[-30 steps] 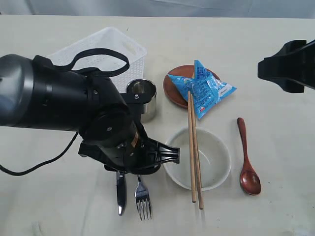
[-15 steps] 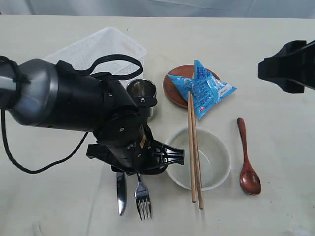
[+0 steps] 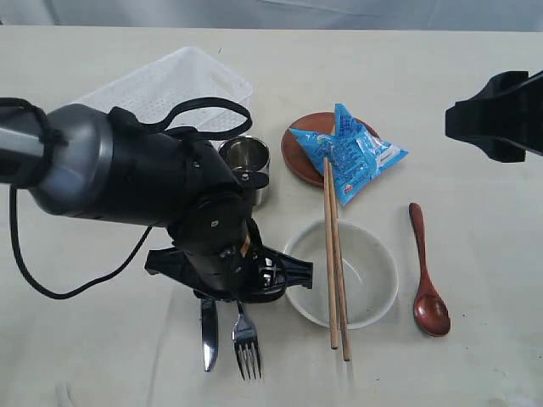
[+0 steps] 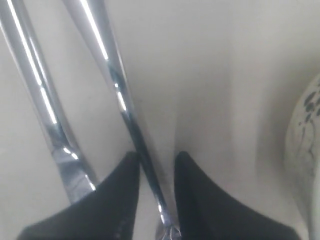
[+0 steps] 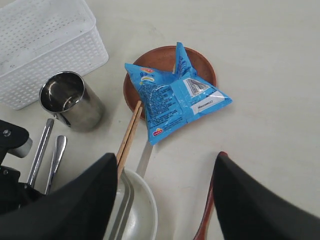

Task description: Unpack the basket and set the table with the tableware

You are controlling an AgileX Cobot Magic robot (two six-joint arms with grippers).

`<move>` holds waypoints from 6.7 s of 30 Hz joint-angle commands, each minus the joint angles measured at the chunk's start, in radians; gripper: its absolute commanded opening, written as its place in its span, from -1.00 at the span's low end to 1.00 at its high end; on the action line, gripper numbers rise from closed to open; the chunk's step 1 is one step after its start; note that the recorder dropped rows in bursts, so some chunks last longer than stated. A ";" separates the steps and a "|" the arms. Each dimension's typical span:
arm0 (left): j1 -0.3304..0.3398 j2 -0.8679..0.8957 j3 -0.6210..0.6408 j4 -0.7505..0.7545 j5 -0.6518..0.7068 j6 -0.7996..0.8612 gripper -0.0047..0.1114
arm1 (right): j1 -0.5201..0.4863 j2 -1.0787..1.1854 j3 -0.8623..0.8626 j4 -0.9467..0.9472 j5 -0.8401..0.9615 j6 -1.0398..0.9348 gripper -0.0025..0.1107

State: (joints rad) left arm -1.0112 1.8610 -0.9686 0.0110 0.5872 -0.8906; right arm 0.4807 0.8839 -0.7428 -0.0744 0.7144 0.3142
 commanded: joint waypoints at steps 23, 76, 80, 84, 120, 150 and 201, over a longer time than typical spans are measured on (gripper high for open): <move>0.003 0.011 0.004 -0.024 -0.032 -0.112 -0.84 | 0.000 -0.006 0.001 -0.002 0.001 -0.008 0.01; 0.039 0.023 -0.050 -0.089 -0.016 -0.083 -0.36 | 0.000 -0.006 0.001 -0.002 -0.001 -0.008 0.01; 0.039 0.023 -0.050 -0.089 -0.016 -0.083 -0.30 | 0.000 -0.006 0.001 -0.002 -0.001 -0.008 0.01; 0.039 0.019 -0.050 -0.089 0.005 -0.073 -0.30 | 0.000 -0.006 0.001 -0.002 -0.001 -0.008 0.01; 0.105 -0.073 -0.009 0.097 0.175 -0.003 -0.30 | 0.000 -0.006 0.001 -0.002 -0.020 -0.008 0.01; 0.105 0.013 -0.007 0.089 0.121 -0.003 -0.46 | 0.000 -0.006 0.001 -0.005 -0.013 -0.008 0.01; 0.105 0.013 -0.007 0.048 0.076 -0.092 -0.91 | 0.000 -0.006 0.001 -0.005 -0.001 -0.008 0.01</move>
State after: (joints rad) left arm -0.9069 1.8664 -0.9801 0.0601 0.6610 -0.9754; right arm 0.4807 0.8839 -0.7428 -0.0744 0.7080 0.3142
